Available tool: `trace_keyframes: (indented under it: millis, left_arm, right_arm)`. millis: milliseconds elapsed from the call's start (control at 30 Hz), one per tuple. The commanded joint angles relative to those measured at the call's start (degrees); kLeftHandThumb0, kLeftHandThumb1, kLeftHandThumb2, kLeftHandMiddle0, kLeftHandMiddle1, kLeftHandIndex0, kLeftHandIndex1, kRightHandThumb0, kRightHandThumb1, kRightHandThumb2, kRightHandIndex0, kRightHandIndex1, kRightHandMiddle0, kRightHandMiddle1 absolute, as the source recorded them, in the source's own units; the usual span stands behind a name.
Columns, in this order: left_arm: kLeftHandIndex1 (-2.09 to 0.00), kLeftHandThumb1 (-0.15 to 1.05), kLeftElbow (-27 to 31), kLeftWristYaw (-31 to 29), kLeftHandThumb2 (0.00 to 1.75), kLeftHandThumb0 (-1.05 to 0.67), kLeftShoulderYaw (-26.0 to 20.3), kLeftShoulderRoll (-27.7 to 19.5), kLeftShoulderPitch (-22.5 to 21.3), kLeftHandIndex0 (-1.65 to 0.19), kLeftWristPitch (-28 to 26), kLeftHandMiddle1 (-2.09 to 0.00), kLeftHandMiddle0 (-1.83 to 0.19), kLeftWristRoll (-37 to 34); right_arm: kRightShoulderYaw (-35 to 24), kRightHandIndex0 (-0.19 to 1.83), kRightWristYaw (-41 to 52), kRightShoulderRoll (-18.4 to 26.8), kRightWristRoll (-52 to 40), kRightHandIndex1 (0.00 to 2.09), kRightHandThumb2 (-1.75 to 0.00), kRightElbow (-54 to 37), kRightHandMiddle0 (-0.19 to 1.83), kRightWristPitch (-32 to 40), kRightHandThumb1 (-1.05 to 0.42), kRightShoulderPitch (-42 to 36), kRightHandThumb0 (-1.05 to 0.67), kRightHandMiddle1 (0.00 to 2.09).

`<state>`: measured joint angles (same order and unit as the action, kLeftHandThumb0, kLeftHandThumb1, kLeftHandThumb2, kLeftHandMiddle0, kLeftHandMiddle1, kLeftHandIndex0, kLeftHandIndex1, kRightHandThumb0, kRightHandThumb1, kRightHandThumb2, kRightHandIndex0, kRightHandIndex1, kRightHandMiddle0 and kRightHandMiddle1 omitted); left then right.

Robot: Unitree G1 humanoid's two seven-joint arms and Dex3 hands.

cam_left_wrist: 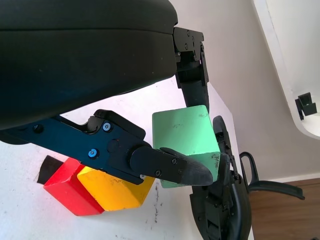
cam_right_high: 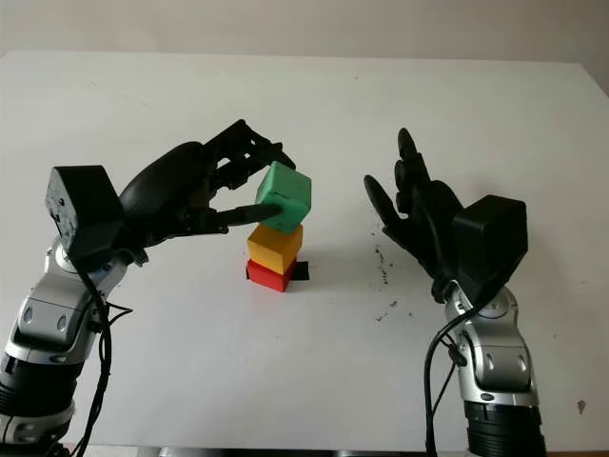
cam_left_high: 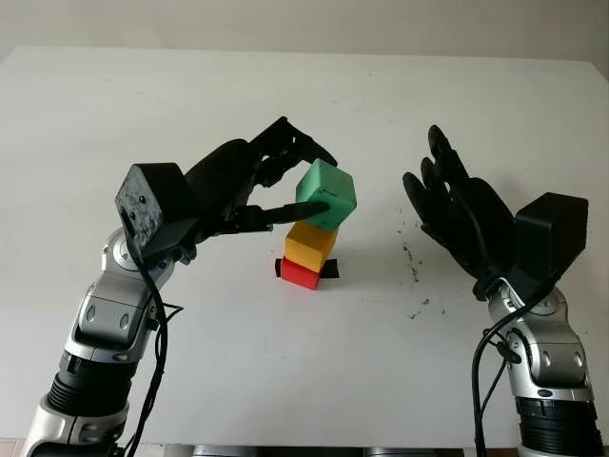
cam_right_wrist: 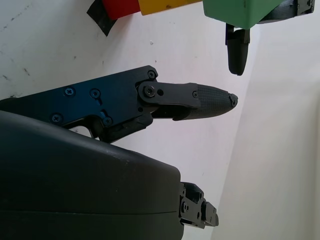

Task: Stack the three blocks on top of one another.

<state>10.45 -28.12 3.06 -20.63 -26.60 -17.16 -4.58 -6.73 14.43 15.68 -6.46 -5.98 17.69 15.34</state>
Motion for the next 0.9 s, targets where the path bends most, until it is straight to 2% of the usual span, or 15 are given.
trace_keyframes:
  millis: [0,333,867]
  left_arm:
    - [-1.84,1.05,1.6,0.4,0.35,-0.44,0.1,0.3,0.6,-0.11,-0.1,-0.06,-0.1,-0.3]
    - [-1.93,1.05,2.7,0.6,0.36,-0.45,0.5,-0.6,1.1,-0.06,-0.6,-0.06,-0.12,0.8]
    - [-1.88,1.05,3.5,0.6,0.37,-0.48,1.3,-2.5,3.1,-0.03,1.4,-0.05,-0.11,4.1]
  right_arm:
    - [-0.2,-0.19,0.0,0.5,-0.1,0.0,-0.42,-0.5,-0.19,0.0,-1.05,-0.7,-0.66,0.02]
    - [0.2,-0.19,0.0,0.7,0.4,0.0,-0.43,-0.4,-0.19,0.1,-1.05,-0.5,-0.66,0.02]
    - [-0.2,-0.19,0.6,0.8,-0.2,0.0,-0.42,0.1,-0.19,0.0,-1.05,0.0,-0.67,0.01]
